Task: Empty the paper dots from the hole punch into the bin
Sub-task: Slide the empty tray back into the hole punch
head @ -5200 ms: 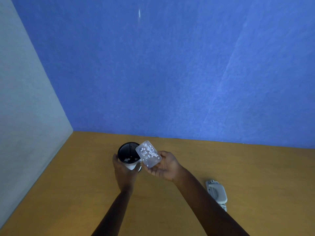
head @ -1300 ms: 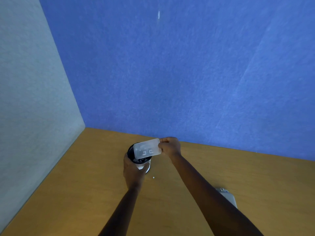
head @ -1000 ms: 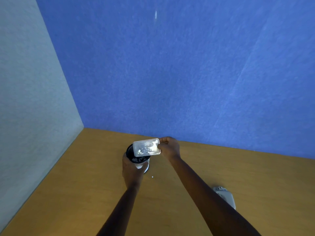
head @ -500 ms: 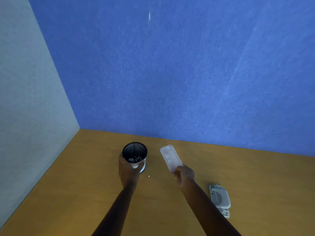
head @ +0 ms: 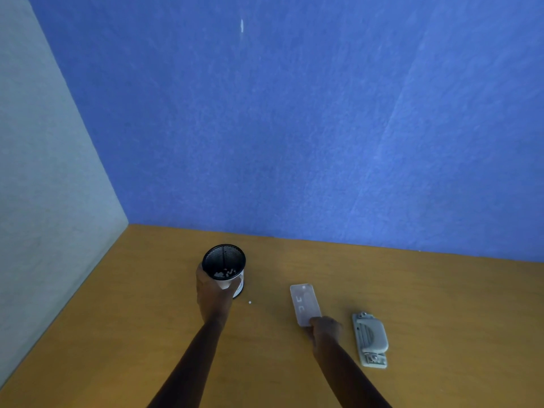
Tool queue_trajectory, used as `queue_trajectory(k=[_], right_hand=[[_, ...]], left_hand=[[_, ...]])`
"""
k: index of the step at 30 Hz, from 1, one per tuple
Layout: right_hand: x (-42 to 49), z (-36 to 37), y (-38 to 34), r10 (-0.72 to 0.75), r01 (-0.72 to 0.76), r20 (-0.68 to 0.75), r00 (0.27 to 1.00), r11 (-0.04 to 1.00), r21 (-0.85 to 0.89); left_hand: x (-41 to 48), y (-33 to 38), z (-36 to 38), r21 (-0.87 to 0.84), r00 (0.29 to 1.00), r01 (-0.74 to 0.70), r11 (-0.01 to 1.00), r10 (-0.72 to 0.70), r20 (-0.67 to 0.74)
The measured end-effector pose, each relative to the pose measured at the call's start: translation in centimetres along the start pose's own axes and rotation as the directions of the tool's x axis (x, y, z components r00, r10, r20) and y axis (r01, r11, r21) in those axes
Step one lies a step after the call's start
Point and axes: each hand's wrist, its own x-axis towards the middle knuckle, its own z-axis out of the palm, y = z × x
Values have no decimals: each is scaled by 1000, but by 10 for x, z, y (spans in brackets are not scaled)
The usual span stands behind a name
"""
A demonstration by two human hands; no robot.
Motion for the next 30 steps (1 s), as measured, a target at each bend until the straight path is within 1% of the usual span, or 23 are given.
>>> queue_trajectory(k=[1,2,5,7,8,9,11,12,14,16,17,19,22,24,26,28,30], right_hand=[[1,0,2,-11,11,-23,1000,999,-36],[-3,1,2,-34,27,-55,998,993,-119],[-11,0,0,-143,95,-137,980,947,-305],[-14,0,-2,-266,198,-125,956,897,-395],[-15,3,-2,-339,273,-82,937,859,-433],[-15,7,-3,-413,361,-5,910,801,-478],[-19,17,-3,-516,532,207,831,632,-563],[-22,23,-4,-527,606,326,785,542,-582],[-29,37,-5,-495,726,541,680,354,-589],[-33,53,-5,-430,797,681,593,188,-575],[-35,60,-4,-395,812,722,568,127,-569],[-35,71,-3,-341,822,769,541,19,-570],[-33,79,0,-284,798,798,532,-146,-584],[-32,81,1,-288,781,801,525,-212,-588],[-31,83,2,-295,769,800,522,-244,-591],[-30,83,3,-301,765,800,519,-255,-592],[-27,83,3,-314,764,793,522,-241,-599]], left_hand=[[0,0,0,-3,1000,1,1000,-1,17],[0,-2,0,-1,1000,1,1000,-1,15],[1,-2,1,14,1000,3,1000,-3,7],[1,-2,1,19,1000,-14,1000,13,16],[0,-1,1,21,1000,-17,1000,16,15],[0,-1,1,20,1000,-18,1000,18,11],[1,-2,1,13,1000,-12,1000,12,5],[1,-1,1,13,1000,-7,1000,7,6],[1,-1,1,16,1000,-12,1000,12,10],[1,-2,1,15,1000,-24,1000,23,16],[1,-3,0,19,1000,-26,999,25,18],[1,-3,0,25,1000,-26,999,26,17],[2,-3,1,24,1000,-21,999,21,23],[2,-4,1,16,999,-22,1000,21,27],[2,-4,1,12,999,-21,1000,20,28],[2,-4,0,16,999,-22,1000,22,24],[2,-4,0,16,999,-28,999,28,24]])
